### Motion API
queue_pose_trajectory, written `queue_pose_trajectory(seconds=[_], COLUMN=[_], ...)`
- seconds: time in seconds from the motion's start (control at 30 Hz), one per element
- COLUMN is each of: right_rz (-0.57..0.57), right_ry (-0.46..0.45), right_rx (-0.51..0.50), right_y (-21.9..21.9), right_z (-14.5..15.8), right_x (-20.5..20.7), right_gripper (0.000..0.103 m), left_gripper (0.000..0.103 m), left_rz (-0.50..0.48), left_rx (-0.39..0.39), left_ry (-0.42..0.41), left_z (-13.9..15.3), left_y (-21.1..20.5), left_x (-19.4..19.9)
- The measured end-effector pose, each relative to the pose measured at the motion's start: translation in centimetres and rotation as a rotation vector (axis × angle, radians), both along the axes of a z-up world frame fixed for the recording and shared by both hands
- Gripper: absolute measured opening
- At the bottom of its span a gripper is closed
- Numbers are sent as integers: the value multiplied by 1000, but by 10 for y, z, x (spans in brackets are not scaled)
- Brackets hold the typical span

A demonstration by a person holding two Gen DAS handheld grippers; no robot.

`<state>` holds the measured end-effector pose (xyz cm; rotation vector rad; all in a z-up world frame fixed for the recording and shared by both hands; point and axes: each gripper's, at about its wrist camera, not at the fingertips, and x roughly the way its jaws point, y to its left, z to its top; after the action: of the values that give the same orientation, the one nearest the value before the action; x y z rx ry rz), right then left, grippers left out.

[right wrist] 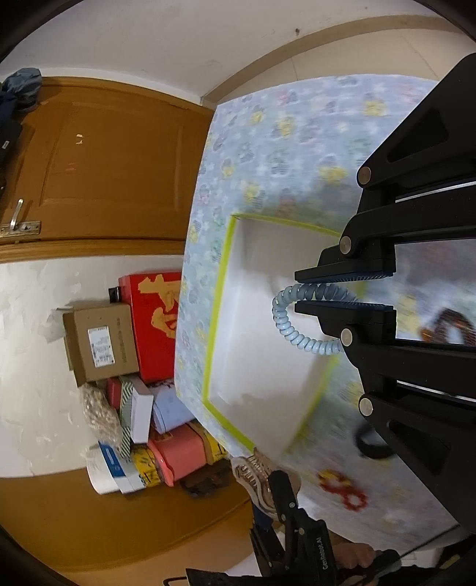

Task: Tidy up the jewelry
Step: 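Carry both items into the yellow-green box while the right gripper releases the blue coil tie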

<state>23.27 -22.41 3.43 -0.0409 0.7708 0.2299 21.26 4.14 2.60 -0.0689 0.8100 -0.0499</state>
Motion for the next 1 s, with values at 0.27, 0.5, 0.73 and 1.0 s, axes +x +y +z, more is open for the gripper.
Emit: queue_pose_trajectory(seconds=[0.27,0.5,0.73,1.0], right_rz=[-42,-54,-80,-84], right_ry=[55,92,111,121], right_rx=[-6,-20,-57,-63], right_y=[-12,-13,-14,-15], right_z=[-23,-42,-54,-52], right_x=[65,96,109,108], right_gripper=[9,9,9,16], left_gripper=[58,58,58,59], left_rz=[45,72,46,51], left_rx=[13,77,83,107], left_ry=[48,69,88,119], left_z=[-19,-37,-43,-50], left_y=[13,14,4,-3], left_x=[63,93,102,107])
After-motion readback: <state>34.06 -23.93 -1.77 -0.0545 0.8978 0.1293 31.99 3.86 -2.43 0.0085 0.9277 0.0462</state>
